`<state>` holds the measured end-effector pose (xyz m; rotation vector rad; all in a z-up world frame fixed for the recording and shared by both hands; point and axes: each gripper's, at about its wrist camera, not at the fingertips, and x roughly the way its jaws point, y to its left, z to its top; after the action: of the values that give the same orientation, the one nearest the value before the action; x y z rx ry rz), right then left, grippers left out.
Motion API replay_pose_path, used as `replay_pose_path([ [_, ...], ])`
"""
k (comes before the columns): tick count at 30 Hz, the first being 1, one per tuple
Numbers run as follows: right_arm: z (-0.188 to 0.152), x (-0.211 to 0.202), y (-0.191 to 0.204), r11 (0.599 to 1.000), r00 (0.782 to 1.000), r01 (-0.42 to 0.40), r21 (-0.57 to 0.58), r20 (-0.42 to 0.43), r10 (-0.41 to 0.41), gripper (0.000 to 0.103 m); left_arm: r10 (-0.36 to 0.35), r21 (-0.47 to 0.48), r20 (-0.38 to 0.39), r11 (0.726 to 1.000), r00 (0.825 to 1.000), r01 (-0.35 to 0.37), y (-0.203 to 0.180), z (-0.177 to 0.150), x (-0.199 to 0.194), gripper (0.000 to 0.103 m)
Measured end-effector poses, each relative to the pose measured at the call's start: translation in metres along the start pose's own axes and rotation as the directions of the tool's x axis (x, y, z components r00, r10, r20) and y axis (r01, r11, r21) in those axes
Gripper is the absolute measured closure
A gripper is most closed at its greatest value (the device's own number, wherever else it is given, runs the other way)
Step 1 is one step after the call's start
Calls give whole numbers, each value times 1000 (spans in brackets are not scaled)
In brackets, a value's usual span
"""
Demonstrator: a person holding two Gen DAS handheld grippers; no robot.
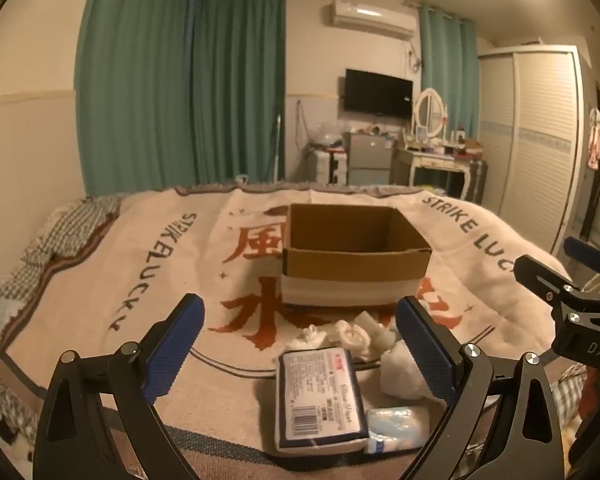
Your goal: Organize soft objects
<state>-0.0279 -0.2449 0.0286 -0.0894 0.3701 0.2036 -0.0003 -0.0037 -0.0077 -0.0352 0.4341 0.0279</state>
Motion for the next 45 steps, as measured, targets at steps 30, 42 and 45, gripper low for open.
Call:
replay_pose_path([
  [30, -5, 0, -3, 1000, 1000, 4, 5, -15, -4, 0, 8, 0, -9, 1000, 1000, -8, 0, -3, 1, 5],
  [42, -4, -1, -3, 1000, 1000, 5, 6, -18, -5, 0, 5, -1, -16, 1000, 1000, -5, 0, -3, 1, 5],
  [45, -4, -1, -4, 1000, 1000, 5, 7, -18, -5, 0, 3, -3, -15, 1000, 1000, -3, 1, -2, 2, 5],
])
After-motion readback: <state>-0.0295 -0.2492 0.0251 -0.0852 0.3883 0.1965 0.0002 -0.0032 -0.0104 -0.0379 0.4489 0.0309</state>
